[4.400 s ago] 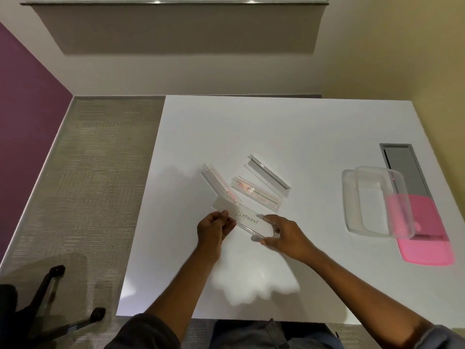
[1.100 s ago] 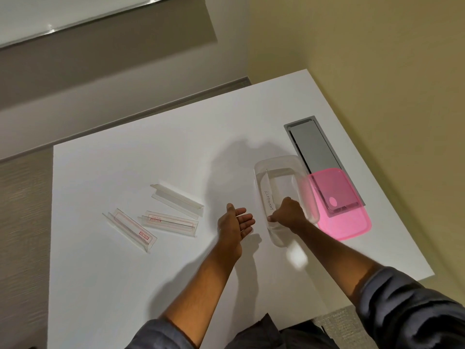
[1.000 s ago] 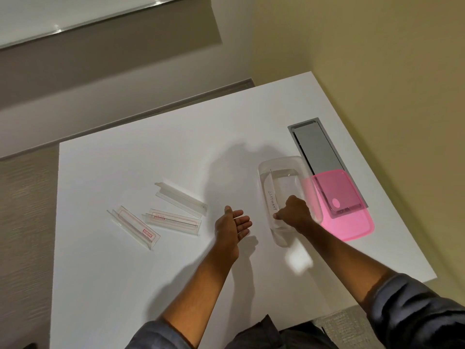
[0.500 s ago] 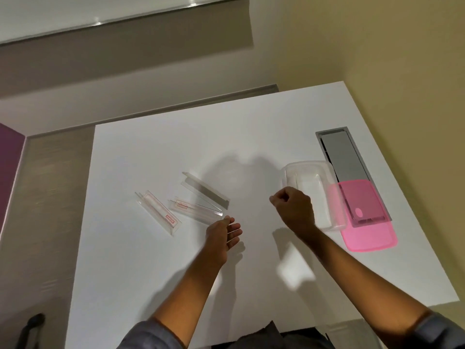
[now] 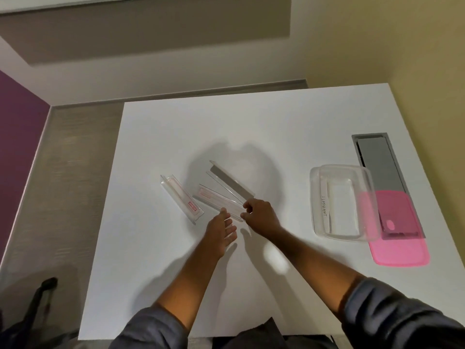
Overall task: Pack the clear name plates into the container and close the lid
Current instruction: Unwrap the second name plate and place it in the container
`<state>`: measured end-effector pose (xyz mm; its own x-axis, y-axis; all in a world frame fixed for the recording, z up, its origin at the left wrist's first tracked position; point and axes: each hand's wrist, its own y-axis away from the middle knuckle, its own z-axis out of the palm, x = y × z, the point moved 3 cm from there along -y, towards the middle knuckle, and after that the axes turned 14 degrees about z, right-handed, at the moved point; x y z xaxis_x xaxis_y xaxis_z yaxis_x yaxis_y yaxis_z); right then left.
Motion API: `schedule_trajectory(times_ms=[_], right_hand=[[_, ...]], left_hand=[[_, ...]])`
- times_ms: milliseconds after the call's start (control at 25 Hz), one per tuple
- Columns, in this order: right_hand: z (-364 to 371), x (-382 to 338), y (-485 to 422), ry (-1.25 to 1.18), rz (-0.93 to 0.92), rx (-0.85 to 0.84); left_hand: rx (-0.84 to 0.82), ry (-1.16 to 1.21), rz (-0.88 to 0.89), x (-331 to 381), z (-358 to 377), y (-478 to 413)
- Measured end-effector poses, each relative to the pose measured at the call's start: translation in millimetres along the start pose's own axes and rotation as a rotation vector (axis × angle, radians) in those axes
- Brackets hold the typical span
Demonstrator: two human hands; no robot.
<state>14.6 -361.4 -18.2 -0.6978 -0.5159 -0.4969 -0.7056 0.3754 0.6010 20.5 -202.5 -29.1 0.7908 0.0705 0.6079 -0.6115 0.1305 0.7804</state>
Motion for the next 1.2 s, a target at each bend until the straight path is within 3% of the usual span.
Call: schedule_trajectory(times_ms=[360,840,1200], right_hand=[[31,1,-19,0.088,0.024,0.019],[12,10,-21,0.047,0.011,-0.024],[-23,22,1,-0.037,-0.032,-0.101]], left_hand=[[-0.03,0.014,0.001,5,-9,-18],[0.012,-0.006,0.003,14,-23,-30],[0.13,0.023,0.198,31,-33,-31]])
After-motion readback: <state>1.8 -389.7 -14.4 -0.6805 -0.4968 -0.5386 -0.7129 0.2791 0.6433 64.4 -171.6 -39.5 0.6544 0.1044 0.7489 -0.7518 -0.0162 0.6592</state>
